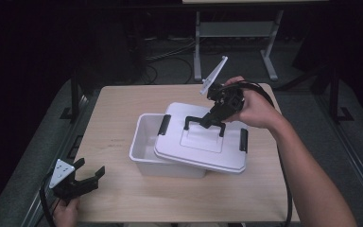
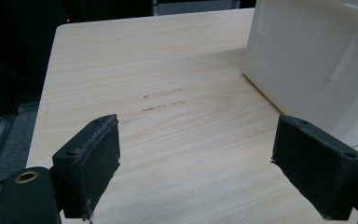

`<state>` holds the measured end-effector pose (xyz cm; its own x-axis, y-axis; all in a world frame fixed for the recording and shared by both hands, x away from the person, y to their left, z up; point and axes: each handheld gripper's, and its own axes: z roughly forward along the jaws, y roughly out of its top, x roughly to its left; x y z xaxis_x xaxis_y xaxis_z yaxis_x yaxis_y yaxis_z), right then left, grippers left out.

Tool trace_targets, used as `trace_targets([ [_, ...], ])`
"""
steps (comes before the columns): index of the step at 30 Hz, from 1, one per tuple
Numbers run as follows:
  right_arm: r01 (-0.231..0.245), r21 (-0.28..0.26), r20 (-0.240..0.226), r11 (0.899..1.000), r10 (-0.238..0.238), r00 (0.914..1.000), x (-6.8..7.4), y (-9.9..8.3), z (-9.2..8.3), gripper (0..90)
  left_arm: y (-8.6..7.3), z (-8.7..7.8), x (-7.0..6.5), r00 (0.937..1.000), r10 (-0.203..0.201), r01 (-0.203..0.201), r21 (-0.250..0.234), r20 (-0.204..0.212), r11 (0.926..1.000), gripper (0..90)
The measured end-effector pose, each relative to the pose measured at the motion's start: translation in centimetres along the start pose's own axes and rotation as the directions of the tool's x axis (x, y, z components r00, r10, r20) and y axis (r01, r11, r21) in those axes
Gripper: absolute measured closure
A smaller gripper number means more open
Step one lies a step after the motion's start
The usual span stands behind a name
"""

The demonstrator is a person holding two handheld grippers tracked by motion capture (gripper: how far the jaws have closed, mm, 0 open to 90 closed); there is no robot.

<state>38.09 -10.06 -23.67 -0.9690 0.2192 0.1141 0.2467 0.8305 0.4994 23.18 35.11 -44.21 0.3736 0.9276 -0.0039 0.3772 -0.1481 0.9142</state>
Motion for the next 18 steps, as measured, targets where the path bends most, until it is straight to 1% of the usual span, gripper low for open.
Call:
trace_targets([
  [6,0.011,0.007,-0.014,1.000,-0.011,0.9998,-0.2,1.4,0.8,84.4,0.0,0.0,0.0,1.0000,0.000,0.000,0.004,-0.004,1.0000,14.1],
  [11,0.023,0.013,-0.031,1.000,-0.023,0.9993,-0.4,2.5,1.6,84.4,0.0,0.1,-0.1,1.0000,0.001,-0.001,0.007,-0.001,1.0000,14.1],
  [13,0.031,0.013,-0.034,0.999,-0.030,0.9990,-0.4,2.9,1.9,84.5,0.0,0.1,-0.2,1.0000,0.007,-0.007,0.008,0.002,0.9999,14.1],
  [18,0.043,0.018,-0.048,0.999,-0.042,0.9980,-0.5,3.9,2.6,84.4,0.0,0.2,-0.2,1.0000,0.004,-0.004,0.008,0.003,1.0000,14.1],
])
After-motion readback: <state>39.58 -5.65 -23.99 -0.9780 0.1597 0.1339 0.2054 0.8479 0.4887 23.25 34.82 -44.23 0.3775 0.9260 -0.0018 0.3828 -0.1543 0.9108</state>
